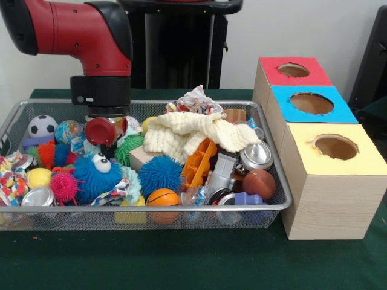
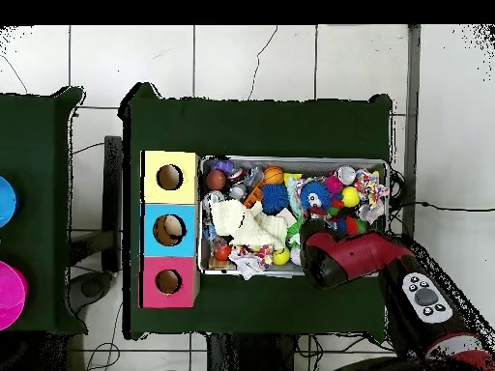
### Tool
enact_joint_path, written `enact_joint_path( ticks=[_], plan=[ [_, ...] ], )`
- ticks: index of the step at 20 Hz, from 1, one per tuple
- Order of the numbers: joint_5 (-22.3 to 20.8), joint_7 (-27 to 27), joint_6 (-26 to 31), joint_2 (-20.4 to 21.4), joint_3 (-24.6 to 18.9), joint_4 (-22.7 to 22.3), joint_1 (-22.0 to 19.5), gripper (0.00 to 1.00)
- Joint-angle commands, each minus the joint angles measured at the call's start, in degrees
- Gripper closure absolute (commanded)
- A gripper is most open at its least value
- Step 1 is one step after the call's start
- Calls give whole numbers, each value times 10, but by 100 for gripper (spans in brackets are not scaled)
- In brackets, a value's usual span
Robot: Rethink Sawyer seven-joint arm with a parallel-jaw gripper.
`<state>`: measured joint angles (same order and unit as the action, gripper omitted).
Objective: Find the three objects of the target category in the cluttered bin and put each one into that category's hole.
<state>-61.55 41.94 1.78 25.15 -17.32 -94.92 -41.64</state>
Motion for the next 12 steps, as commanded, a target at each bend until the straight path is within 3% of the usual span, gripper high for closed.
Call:
enact_joint_path(
  ticks=[1, 7, 12],
  plan=[
    [-3, 64, 86, -81, 46, 58, -1, 100],
    [16, 46, 94, -80, 29, 51, -11, 100],
    [74, 50, 140, -38, 13, 8, -10, 100]
  ],
)
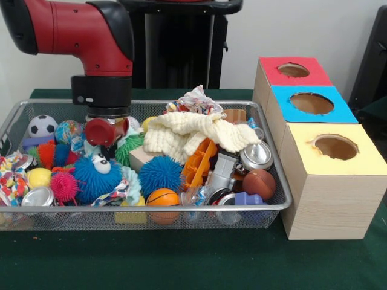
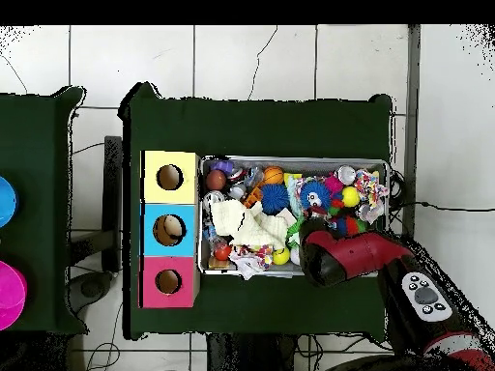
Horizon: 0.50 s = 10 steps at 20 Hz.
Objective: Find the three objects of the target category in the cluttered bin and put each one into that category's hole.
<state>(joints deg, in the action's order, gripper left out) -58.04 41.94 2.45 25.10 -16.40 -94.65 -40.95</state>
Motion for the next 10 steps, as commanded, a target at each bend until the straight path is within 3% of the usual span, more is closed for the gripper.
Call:
enact_joint_path(
  ticks=[1, 10],
  plan=[
    [48, 49, 140, -31, 2, 2, -14, 100],
    [120, 54, 187, 31, 5, -38, 4, 100]
  ],
)
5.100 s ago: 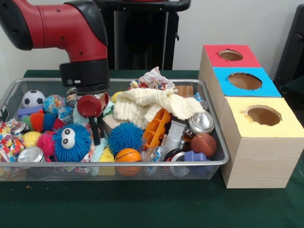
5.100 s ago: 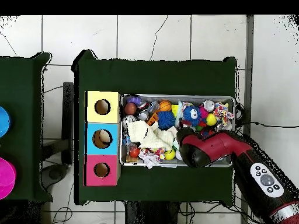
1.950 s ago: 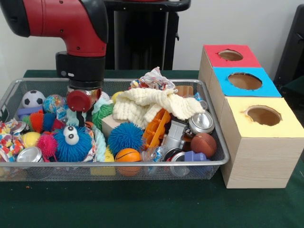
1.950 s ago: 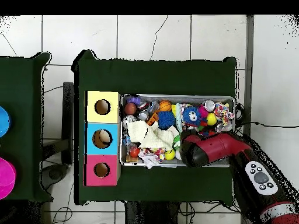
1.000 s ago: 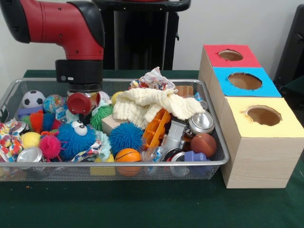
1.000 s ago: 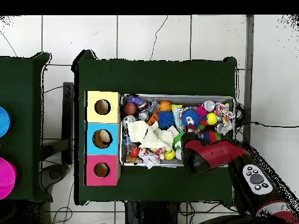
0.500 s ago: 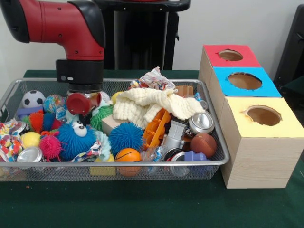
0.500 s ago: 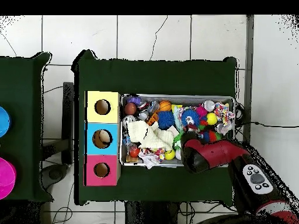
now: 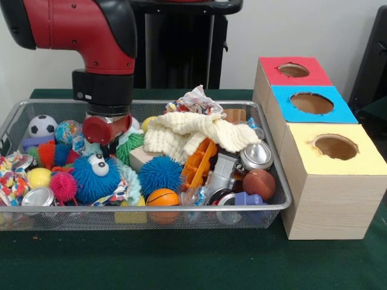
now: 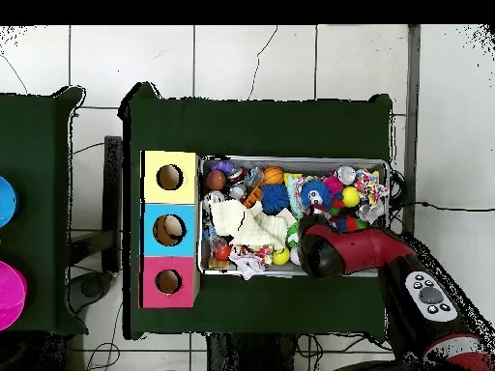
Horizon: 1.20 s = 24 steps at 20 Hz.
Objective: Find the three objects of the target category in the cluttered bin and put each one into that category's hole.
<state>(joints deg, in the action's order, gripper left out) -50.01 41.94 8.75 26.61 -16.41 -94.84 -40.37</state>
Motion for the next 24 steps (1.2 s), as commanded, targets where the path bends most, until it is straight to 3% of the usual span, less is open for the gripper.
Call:
enact_joint_path(
  ticks=[1, 8, 18, 24],
  plan=[
    [43, 55, 124, 17, 7, -40, -4, 100],
    [78, 51, 139, 49, -8, -77, -19, 100],
    [120, 37, 170, 49, -21, -66, -19, 100],
    [160, 34, 216, 72, -32, -50, -5, 100]
  ],
)
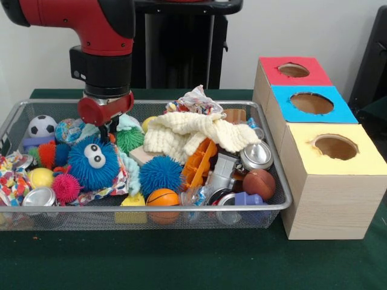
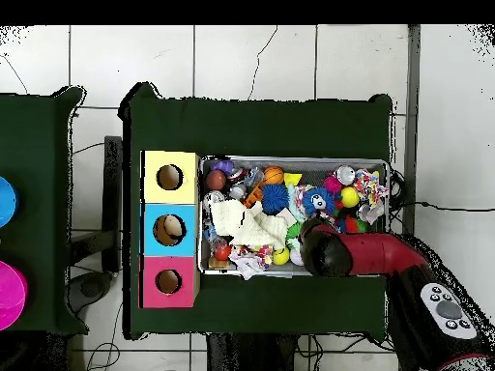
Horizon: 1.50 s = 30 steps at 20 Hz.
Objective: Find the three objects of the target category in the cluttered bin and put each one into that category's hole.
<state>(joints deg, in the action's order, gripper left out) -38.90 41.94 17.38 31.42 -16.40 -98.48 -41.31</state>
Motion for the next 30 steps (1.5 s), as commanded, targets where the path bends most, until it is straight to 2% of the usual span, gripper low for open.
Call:
enact_joint_path(
  ticks=[1, 7, 14, 22, 26, 30],
  plan=[
    [55, 37, 134, 29, -32, -12, 7, 100],
    [88, 42, 162, 55, -34, 11, 14, 100],
    [109, 55, 178, 55, -31, 40, 33, 100],
    [151, 75, 215, 91, -22, 53, 55, 100],
    [170, 90, 228, 123, -14, 39, 72, 100],
    [183, 104, 215, 157, -1, -5, 79, 100]
  ],
)
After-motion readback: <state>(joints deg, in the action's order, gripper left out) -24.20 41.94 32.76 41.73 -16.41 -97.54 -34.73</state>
